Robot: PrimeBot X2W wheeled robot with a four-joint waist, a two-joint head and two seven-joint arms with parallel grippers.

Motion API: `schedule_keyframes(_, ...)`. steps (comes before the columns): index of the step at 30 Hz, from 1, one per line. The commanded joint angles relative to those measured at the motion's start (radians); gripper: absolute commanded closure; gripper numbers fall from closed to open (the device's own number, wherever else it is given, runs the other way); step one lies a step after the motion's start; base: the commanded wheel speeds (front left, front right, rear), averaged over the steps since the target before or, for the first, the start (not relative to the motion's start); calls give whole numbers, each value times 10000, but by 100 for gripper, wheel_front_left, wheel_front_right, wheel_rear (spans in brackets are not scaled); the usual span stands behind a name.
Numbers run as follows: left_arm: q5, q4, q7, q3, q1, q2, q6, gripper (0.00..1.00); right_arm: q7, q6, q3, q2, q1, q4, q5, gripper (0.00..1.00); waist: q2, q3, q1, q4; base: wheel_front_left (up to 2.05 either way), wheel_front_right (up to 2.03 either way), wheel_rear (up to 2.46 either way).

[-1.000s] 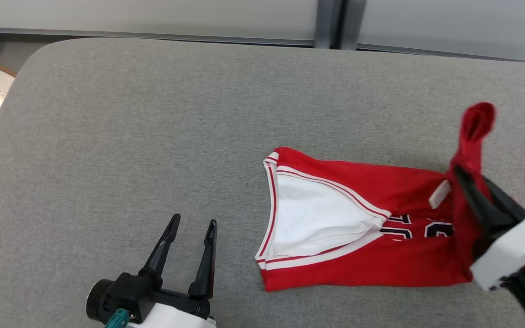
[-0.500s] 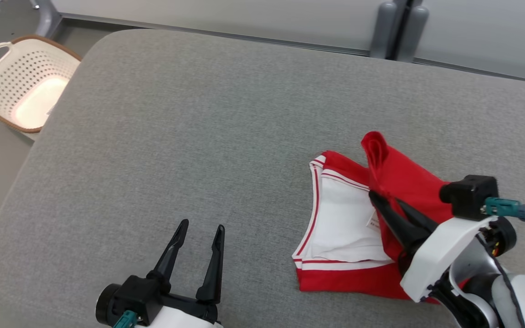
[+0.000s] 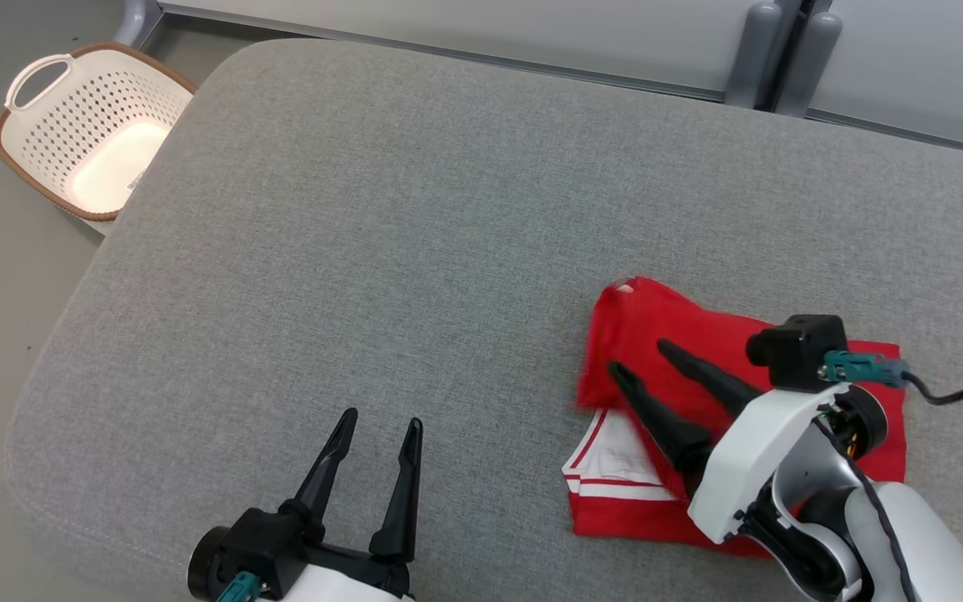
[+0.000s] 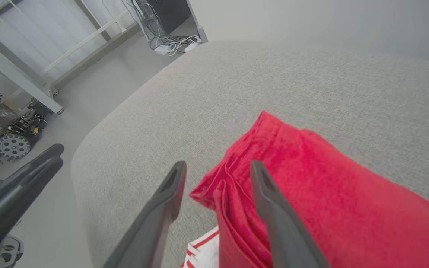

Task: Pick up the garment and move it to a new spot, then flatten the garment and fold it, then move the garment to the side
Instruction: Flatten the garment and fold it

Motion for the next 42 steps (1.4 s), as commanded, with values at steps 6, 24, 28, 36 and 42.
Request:
schedule_keyframes(6,-96,-47,-13,146,-38,31,110,0,-835,-24,-705,-241,175,-738,124,0,0,-121,0,-423,0,0,0)
schedule_keyframes(24,657,-692,-13,1529,643,37,595,0,-6067,-15,-859,-1082,1714,1646,-1057,0,0,-1203,0,-2992,0,0,0)
schedule_keyframes(28,929,-825,-13,1831,1056,34,652,0,-7133,-16,-608,-1101,1850,2406,-1413,0,0,-1595,0,-3290,0,0,0)
schedule_keyframes(36,952,-980,-13,1935,1860,34,695,0,-7379,-16,-1106,-633,2402,2605,-2274,0,0,-2203,0,-3326,0,0,0)
schedule_keyframes(42,943,-861,-13,1701,1934,35,586,0,-7374,-16,-876,-415,2554,2617,-2389,100,0,-2245,0,-2998,0,0,0)
